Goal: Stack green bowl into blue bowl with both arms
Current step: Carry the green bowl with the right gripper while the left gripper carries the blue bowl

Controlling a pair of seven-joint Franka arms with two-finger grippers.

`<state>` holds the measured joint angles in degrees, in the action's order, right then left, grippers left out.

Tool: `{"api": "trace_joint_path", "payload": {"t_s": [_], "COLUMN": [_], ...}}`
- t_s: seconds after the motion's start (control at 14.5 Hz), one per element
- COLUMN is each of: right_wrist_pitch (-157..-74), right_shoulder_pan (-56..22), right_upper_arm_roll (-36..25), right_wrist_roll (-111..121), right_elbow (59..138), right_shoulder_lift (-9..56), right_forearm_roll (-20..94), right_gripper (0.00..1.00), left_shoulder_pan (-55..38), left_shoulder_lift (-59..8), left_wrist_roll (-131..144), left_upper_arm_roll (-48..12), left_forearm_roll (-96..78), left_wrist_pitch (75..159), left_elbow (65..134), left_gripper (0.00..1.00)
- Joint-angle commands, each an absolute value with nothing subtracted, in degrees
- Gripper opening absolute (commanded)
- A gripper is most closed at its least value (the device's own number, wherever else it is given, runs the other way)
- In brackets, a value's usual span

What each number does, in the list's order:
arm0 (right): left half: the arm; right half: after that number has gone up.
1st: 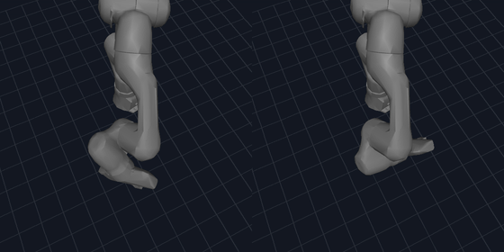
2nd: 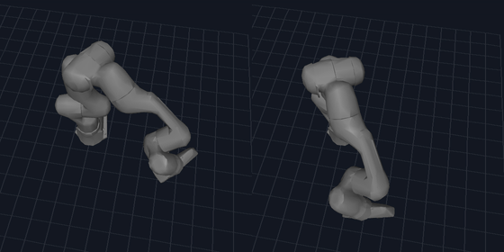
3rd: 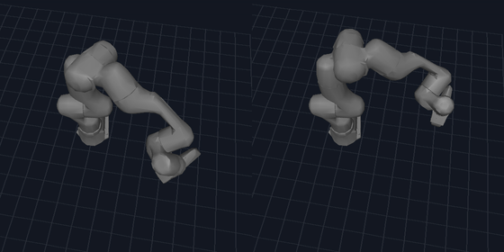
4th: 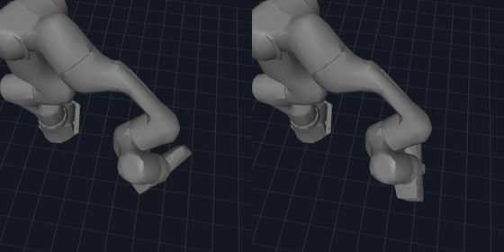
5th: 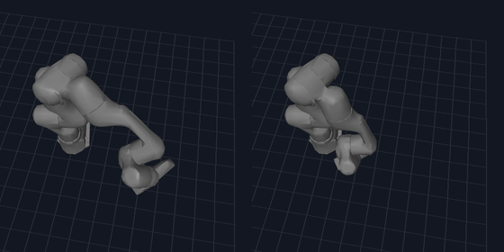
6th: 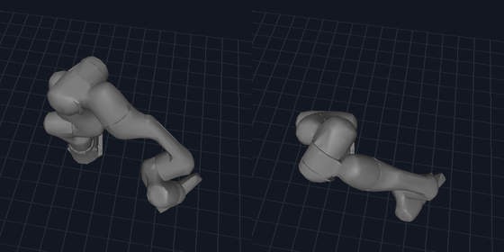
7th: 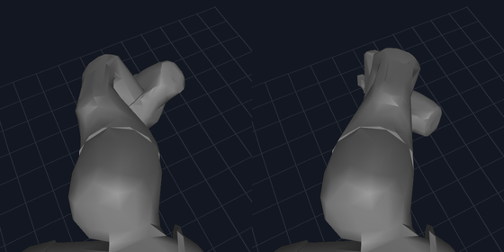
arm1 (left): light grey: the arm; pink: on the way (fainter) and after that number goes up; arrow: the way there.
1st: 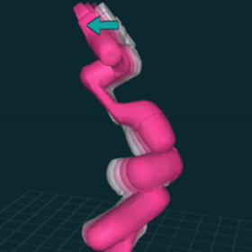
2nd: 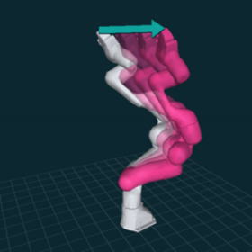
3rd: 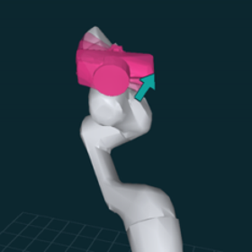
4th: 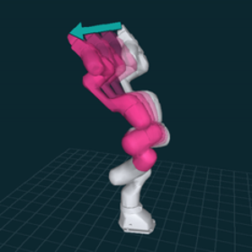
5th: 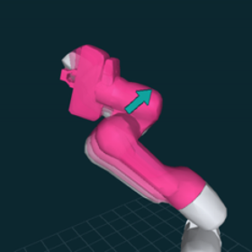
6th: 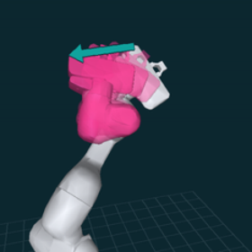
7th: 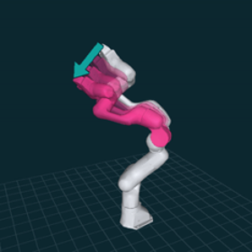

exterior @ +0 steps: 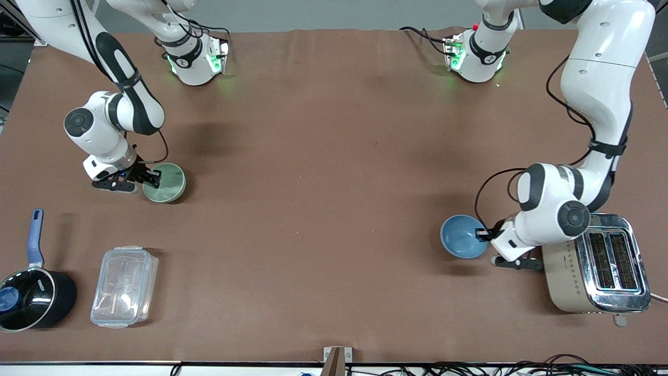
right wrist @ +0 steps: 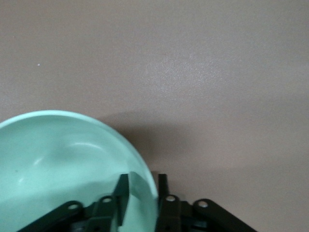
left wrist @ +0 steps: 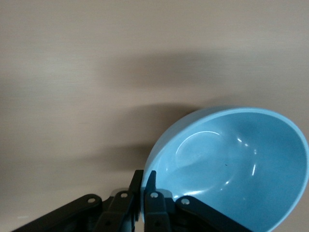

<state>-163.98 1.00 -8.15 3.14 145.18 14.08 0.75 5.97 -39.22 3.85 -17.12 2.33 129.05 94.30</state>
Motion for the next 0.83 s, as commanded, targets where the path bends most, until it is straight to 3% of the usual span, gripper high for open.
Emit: {"api": "trace_joint_path", "payload": {"t_s": [0.0,0.21,0.62,0.76], "right_wrist_pitch": [-164.27,-156.75,-128.36,-123.94], "right_shoulder_pan": [1.58,1.58,-2.10,-4.30], "right_upper_arm_roll": [-7.82,-7.91,-7.65,-7.65], "right_wrist_roll": [2.99,3.08,2.81,-0.15], "right_elbow": [145.90,141.61,125.01,121.21], "right_shoulder_lift": [12.22,9.33,7.12,7.29], "right_forearm_roll": [0.88,1.32,7.01,8.26], "right_gripper": [0.00,0.00,0.00,0.00], "left_shoulder_pan": [5.54,3.36,-12.11,-15.01], "left_shoulder_lift": [-38.94,-39.11,-44.03,-45.52], "left_wrist_roll": [9.20,18.60,36.63,39.63], "left_upper_arm_roll": [-22.82,-29.51,-28.83,-27.26], "left_forearm_roll": [0.79,0.79,1.84,1.85], "left_wrist_pitch": [127.36,126.74,130.85,133.93], "left_elbow": [93.08,93.34,90.18,89.91], "left_gripper": [0.00,0.00,0.00,0.01]}}
